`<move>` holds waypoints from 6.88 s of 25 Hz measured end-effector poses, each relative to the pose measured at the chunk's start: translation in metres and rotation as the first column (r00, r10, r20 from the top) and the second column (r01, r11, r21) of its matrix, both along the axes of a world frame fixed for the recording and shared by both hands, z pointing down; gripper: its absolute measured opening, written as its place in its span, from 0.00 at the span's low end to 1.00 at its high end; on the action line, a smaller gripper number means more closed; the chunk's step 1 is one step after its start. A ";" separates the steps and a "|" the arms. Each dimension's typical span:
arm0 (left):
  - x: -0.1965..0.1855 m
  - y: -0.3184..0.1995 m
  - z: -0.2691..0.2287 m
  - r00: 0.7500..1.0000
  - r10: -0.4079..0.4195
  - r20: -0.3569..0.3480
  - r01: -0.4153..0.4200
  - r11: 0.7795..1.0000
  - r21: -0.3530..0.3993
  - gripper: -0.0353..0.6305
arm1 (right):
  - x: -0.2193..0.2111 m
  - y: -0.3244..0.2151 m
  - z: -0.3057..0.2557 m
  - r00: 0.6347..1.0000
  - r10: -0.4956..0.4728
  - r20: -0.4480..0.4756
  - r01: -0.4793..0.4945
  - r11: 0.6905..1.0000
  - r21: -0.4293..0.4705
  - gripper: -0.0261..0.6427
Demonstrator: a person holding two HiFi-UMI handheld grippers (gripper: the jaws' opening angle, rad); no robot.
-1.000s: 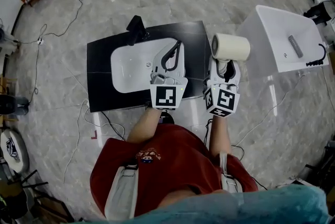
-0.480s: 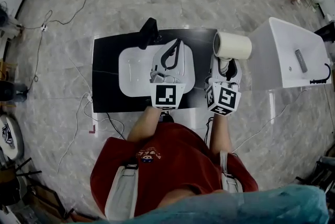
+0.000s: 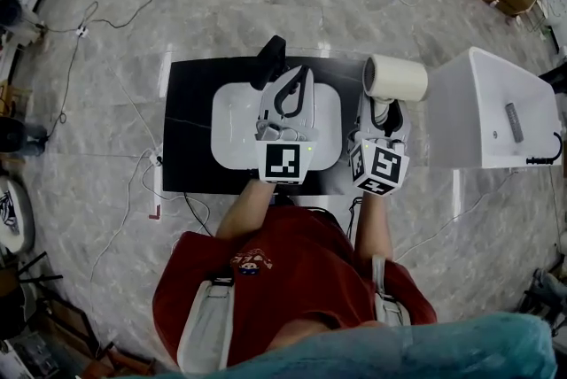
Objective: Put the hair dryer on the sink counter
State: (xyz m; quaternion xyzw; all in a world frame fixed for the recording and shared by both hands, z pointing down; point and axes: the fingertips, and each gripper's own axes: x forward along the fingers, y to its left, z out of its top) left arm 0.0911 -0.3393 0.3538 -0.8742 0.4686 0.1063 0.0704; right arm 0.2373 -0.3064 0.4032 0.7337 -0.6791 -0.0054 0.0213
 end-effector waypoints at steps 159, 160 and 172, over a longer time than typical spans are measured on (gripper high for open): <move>0.061 -0.009 0.001 0.986 -0.163 0.028 0.163 0.987 0.003 0.05 | 0.059 -0.070 0.080 0.952 -0.237 0.192 0.289 0.902 -0.319 0.51; 0.061 -0.009 0.001 0.986 -0.163 0.028 0.163 0.987 0.003 0.05 | 0.058 -0.068 0.067 0.953 -0.245 0.180 0.289 0.914 -0.285 0.51; 0.062 -0.003 -0.001 0.986 -0.165 0.036 0.165 0.986 0.000 0.05 | 0.047 -0.032 -0.039 0.968 -0.246 0.050 0.242 0.967 0.074 0.51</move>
